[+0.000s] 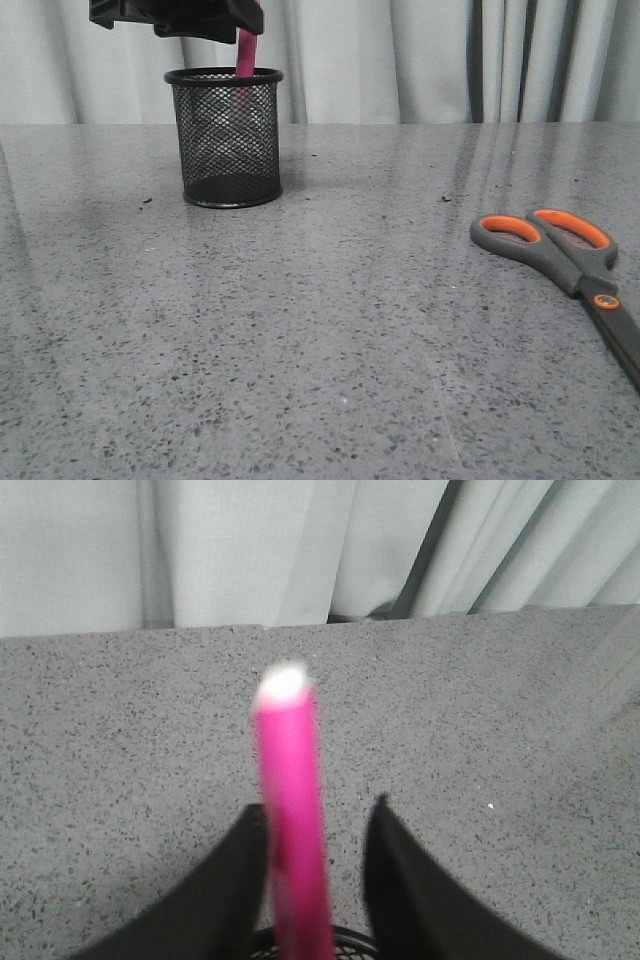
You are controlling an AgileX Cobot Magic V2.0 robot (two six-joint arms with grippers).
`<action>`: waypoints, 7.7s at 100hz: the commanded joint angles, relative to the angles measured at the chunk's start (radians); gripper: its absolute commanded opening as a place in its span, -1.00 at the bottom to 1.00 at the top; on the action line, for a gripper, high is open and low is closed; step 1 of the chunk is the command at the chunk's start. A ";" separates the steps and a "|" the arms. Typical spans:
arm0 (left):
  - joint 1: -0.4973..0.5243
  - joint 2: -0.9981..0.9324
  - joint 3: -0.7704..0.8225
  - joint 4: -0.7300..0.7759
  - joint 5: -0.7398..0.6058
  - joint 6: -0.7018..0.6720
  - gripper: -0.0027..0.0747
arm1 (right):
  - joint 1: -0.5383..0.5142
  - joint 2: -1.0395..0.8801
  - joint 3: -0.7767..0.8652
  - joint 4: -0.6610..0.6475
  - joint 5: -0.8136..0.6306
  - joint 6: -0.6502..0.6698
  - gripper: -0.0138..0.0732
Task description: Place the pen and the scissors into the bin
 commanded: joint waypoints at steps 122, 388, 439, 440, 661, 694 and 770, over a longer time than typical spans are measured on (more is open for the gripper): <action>-0.011 -0.887 0.132 0.031 0.116 0.007 0.10 | 0.419 0.866 -0.454 -0.141 0.505 0.160 0.27; -0.016 -1.310 0.544 0.403 -0.035 -0.180 -0.98 | 0.574 0.630 -0.640 -0.373 -0.128 -0.083 -0.84; -0.016 -1.669 0.981 0.334 -0.047 -0.180 -0.98 | 0.584 -0.576 0.022 -0.449 0.256 -0.070 -0.84; -0.016 -1.669 0.981 0.334 -0.049 -0.180 -0.98 | 0.584 -0.569 0.019 -0.449 0.266 -0.070 -0.84; 0.291 -1.710 1.297 1.500 0.101 -1.192 -0.98 | 0.584 -0.538 0.021 -0.427 0.269 -0.072 -0.84; 0.291 -1.710 1.297 1.500 0.101 -1.192 -0.98 | 0.584 -0.538 0.021 -0.427 0.269 -0.072 -0.84; 0.291 -1.710 1.297 1.500 0.101 -1.192 -0.98 | 0.308 -0.510 0.359 -0.302 -0.217 -0.056 -0.84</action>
